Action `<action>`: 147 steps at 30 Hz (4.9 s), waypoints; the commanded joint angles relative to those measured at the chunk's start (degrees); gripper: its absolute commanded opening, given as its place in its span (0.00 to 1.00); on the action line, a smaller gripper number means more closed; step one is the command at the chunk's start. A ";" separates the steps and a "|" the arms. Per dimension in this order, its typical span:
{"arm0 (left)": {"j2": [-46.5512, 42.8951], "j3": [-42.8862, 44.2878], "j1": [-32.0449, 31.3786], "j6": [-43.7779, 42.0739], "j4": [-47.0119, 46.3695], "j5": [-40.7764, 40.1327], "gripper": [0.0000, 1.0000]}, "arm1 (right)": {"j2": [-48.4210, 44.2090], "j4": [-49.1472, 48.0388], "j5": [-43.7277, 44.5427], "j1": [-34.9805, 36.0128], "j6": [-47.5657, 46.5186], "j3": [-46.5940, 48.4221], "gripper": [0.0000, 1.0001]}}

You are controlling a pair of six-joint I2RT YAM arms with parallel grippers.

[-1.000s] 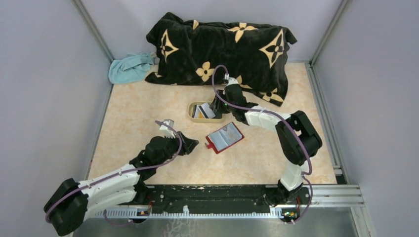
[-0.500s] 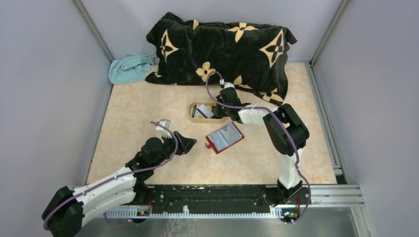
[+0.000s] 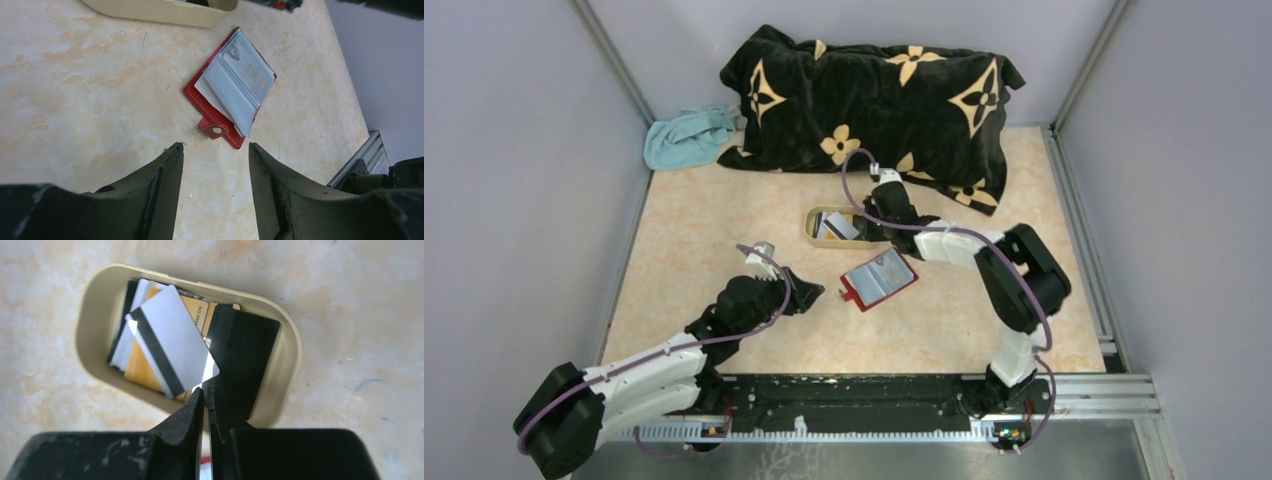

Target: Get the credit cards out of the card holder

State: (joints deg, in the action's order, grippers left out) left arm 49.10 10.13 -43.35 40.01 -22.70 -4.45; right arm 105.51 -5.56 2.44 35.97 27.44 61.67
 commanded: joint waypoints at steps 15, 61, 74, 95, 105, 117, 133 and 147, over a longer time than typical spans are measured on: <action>26.32 9.66 -1.74 4.30 -22.79 17.10 0.51 | -27.73 1.53 9.84 -1.74 -3.83 -23.51 0.00; 50.33 17.29 -5.76 11.90 -33.27 14.17 0.57 | -40.68 5.17 10.36 5.89 3.67 -34.56 0.00; 47.35 21.78 -5.97 9.39 -26.56 13.87 0.56 | -45.22 6.78 8.29 1.09 3.19 -36.38 0.00; 59.48 39.84 -7.85 8.37 -20.34 17.05 0.56 | -44.06 13.18 1.55 -13.59 0.83 -31.18 0.00; 66.31 49.23 -8.02 8.30 -16.61 18.83 0.56 | -36.88 11.58 0.75 -19.94 0.61 -28.05 0.01; 61.87 41.46 -7.77 5.80 -16.78 16.99 0.58 | -29.80 6.48 -3.44 -20.25 1.11 -28.94 0.08; 57.60 30.38 -5.76 7.59 -23.60 16.09 0.63 | -34.16 7.00 -1.45 -10.46 6.57 -35.65 0.08; 58.29 30.06 -5.14 8.66 -26.96 17.65 0.63 | -40.50 8.75 0.66 -10.26 4.34 -32.26 0.08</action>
State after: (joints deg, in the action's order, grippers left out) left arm 107.83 40.40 -48.73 48.23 -46.74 12.14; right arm 63.77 5.52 3.64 25.39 32.58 26.44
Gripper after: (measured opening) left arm 0.627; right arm 0.076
